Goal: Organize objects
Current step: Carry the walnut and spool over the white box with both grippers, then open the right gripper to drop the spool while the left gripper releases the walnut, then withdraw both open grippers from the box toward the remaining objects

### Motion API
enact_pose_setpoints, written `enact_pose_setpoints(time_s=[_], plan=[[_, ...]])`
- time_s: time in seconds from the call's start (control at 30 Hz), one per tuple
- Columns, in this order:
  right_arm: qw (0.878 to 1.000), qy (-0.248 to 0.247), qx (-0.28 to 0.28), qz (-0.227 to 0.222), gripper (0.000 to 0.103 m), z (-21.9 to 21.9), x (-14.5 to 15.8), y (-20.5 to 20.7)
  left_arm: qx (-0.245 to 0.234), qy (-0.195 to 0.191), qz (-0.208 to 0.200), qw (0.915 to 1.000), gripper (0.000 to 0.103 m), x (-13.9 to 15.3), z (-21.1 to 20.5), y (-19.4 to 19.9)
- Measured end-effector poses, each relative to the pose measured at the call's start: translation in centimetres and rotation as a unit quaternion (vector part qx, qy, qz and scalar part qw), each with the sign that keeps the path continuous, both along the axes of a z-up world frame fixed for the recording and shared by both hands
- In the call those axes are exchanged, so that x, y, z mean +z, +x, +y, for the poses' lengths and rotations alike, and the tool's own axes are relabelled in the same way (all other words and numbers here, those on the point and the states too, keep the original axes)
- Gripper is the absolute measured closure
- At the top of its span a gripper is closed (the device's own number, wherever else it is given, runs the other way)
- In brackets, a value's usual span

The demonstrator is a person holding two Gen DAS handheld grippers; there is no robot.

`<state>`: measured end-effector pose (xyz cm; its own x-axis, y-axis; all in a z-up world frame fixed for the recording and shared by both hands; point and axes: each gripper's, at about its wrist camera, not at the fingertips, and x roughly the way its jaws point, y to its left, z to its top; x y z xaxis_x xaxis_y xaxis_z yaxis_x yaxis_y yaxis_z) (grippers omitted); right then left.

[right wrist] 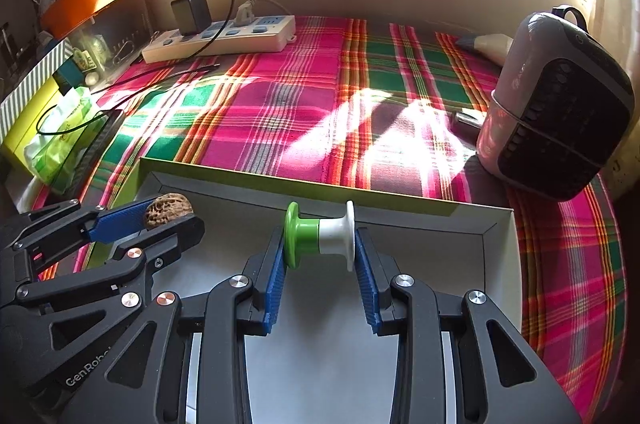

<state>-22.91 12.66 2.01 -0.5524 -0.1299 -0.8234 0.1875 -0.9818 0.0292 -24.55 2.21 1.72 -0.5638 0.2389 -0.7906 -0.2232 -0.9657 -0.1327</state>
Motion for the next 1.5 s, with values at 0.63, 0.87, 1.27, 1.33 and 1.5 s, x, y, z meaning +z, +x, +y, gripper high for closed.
enact_pose_setpoints(time_s=[0.63,0.87,1.27,1.33,1.5], plan=[[1.000,-0.004,-0.007,0.002,0.054,0.2,0.1,0.0,0.017,-0.021,0.004,0.9996,0.071,0.3,-0.4,-0.1],[1.000,-0.002,-0.008,0.007,0.045,0.4,0.4,0.4,0.018,-0.019,0.007,0.9996,0.070,0.8,-0.6,0.5],[1.000,-0.008,-0.016,0.015,0.043,1.3,1.0,2.0,0.029,-0.005,0.015,0.9995,0.066,1.8,-1.5,2.5],[1.000,-0.009,-0.017,0.020,0.043,1.5,1.2,2.4,0.033,-0.002,0.018,0.9993,0.066,2.0,-1.7,3.1],[0.999,-0.021,-0.020,0.029,0.043,2.0,1.7,3.8,0.035,-0.001,0.026,0.9990,0.066,2.5,-2.0,4.6]])
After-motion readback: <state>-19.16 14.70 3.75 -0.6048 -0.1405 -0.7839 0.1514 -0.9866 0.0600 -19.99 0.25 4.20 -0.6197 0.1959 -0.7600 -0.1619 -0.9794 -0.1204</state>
